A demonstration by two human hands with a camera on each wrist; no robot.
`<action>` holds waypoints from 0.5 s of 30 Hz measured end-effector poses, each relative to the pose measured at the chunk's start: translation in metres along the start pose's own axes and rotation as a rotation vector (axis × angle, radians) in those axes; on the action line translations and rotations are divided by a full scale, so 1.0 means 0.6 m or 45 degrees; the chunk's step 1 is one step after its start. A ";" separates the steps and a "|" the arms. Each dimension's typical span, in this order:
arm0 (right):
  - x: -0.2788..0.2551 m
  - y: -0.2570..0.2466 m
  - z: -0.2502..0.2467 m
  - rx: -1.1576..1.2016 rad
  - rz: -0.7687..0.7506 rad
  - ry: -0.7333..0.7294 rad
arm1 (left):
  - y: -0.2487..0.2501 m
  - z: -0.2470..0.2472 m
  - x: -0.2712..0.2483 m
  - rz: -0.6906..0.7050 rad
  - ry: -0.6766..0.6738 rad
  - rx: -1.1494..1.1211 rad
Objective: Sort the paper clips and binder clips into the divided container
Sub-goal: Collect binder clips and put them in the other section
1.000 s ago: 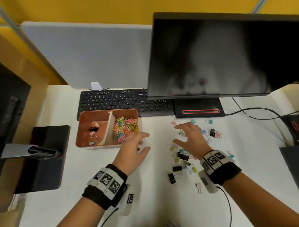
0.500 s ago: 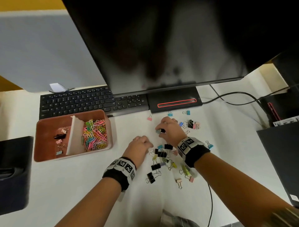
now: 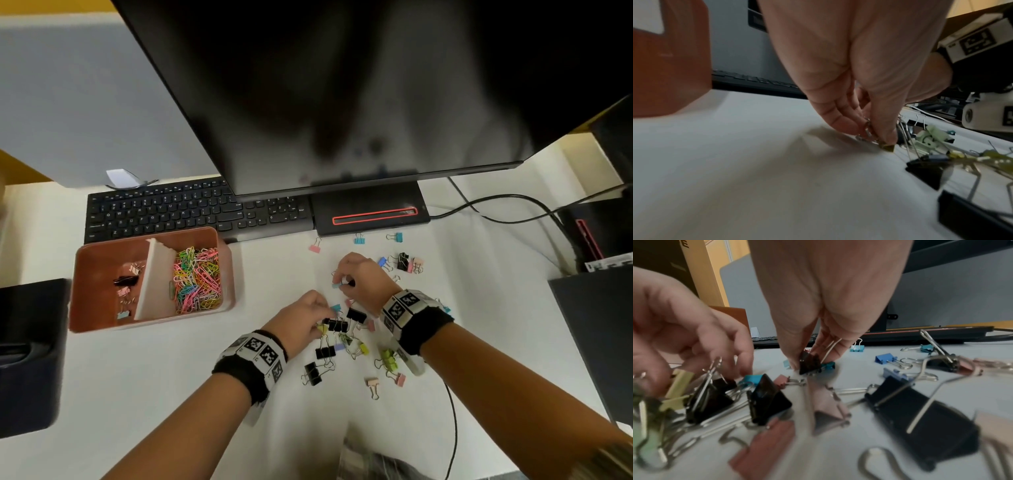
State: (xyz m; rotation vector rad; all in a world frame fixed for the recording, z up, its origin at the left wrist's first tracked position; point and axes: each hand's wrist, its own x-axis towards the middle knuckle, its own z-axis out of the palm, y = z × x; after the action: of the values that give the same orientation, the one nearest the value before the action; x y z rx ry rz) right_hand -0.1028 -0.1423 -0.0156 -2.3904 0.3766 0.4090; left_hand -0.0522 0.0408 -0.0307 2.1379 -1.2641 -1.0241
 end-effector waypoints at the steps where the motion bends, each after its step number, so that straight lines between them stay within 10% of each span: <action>1: -0.001 0.002 0.000 -0.015 0.008 -0.011 | 0.001 0.005 0.003 0.001 0.018 0.039; 15: -0.043 -0.022 -0.019 0.090 -0.104 0.145 | -0.029 -0.016 -0.064 -0.188 0.423 -0.105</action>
State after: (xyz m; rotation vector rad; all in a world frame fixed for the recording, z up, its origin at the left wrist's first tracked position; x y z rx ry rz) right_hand -0.1194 -0.1364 0.0102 -2.3573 0.3378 0.2195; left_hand -0.0471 0.0827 -0.0226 2.2475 -0.9044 -0.7222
